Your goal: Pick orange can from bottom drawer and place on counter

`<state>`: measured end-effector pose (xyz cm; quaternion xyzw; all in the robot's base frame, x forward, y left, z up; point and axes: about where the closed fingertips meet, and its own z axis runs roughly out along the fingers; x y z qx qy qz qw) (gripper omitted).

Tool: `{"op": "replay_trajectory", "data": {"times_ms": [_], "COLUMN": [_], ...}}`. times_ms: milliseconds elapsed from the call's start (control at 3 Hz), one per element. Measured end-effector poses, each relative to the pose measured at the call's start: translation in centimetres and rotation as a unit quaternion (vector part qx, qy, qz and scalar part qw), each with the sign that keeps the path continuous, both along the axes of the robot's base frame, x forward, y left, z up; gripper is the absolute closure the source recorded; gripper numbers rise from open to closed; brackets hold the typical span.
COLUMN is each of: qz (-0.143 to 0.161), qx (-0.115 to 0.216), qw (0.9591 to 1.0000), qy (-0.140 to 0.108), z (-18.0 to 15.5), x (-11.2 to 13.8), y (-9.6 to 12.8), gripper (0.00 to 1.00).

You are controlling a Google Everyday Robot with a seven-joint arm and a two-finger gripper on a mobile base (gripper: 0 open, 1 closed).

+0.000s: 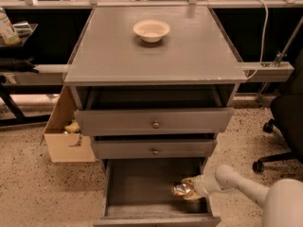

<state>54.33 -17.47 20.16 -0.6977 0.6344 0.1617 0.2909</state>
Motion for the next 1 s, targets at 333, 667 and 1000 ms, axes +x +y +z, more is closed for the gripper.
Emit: {"op": "replay_trajectory", "data": {"times_ms": [333,667,1000], "qz": [0.025,0.025,0.046], "qx": [0.018,0.018,0.037], "qw": [0.9988,0.9988,0.9972], "qy": [-0.038,-0.038,-0.046], "z": [6.2,6.2,10.1], "x": [-2.4,-2.4,-2.7], "y": [-0.5,-0.5,-0.5], "gripper": [1.00,1.00,1.00]}}
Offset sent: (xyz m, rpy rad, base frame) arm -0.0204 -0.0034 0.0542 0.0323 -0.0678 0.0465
